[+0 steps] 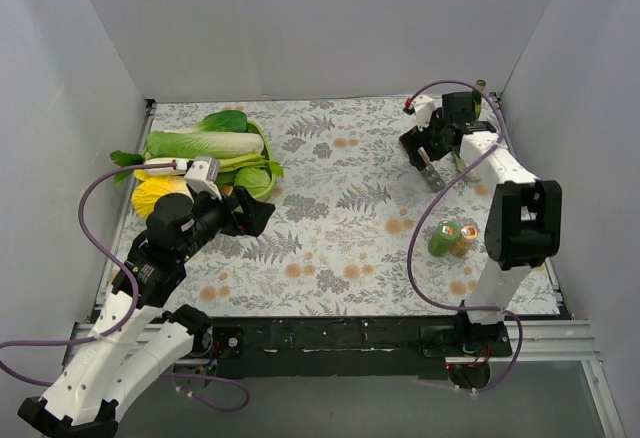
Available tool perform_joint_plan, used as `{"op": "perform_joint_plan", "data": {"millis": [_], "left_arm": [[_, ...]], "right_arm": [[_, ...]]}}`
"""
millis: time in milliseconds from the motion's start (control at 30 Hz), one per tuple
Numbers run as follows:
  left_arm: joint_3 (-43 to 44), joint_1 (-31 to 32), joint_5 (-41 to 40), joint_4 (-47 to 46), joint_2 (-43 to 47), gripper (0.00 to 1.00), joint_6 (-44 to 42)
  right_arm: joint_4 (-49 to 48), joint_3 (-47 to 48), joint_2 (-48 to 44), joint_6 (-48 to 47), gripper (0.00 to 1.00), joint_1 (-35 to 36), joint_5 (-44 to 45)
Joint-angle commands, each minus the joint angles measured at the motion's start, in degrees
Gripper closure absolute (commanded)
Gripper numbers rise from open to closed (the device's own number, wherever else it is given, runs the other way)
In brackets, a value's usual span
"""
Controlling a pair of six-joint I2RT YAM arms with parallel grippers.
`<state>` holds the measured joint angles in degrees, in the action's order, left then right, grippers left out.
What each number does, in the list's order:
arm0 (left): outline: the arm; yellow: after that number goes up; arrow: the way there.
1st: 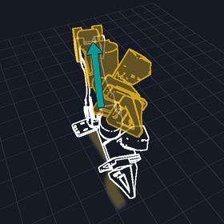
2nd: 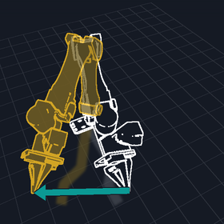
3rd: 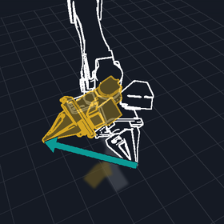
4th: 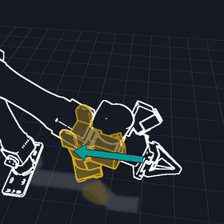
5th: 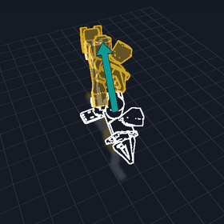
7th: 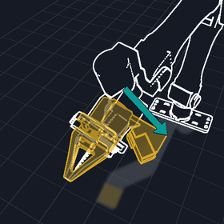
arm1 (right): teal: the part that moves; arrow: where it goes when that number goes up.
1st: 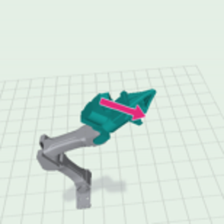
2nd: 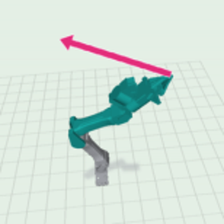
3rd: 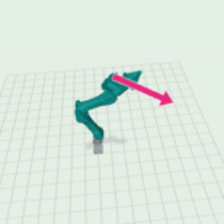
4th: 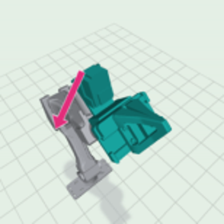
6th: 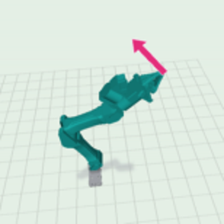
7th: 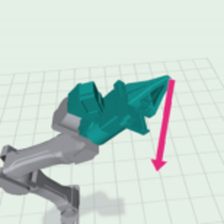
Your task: Sort the pills into containers
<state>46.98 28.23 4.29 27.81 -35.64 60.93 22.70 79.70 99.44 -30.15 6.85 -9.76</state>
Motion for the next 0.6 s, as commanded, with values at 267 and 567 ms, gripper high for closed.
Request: {"op": "perform_joint_plan", "data": {"millis": [267,567], "left_arm": [[-1.10,-0.19,-1.22,-0.57,0.13,0.02,-1.34],[-0.93,-0.19,-1.31,-0.65,0.04,0.02,-1.51]], "right_arm": [[10.52,15.55,20.16,-1.84,0.13,-2.02,2.19],[14.83,17.24,23.52,-1.66,0.42,-2.11,-1.14]]}}
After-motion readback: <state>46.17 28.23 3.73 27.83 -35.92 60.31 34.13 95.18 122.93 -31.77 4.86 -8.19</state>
